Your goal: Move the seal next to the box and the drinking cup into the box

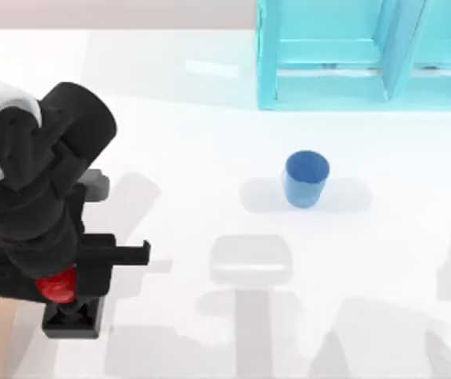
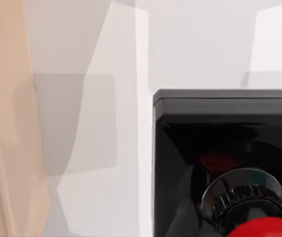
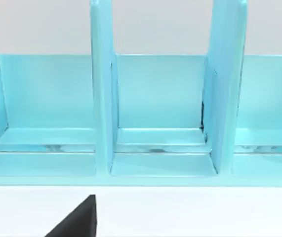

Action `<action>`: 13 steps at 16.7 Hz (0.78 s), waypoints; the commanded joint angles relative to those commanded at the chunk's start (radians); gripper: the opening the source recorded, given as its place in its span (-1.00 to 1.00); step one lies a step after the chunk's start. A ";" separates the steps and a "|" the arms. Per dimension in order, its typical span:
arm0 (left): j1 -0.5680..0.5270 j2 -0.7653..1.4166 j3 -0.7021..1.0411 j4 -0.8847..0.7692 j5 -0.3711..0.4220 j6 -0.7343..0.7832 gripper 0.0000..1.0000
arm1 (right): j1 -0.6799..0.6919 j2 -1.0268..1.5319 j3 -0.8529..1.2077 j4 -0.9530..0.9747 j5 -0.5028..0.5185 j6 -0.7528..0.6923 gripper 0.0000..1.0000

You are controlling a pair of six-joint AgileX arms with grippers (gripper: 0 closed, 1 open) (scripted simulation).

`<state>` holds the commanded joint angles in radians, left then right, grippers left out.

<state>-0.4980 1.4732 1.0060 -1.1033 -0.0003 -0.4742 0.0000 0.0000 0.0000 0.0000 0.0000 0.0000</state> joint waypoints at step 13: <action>0.000 0.000 0.000 0.000 0.000 0.000 0.96 | 0.000 0.000 0.000 0.000 0.000 0.000 1.00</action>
<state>-0.4980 1.4732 1.0060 -1.1033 -0.0003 -0.4742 0.0000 0.0000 0.0000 0.0000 0.0000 0.0000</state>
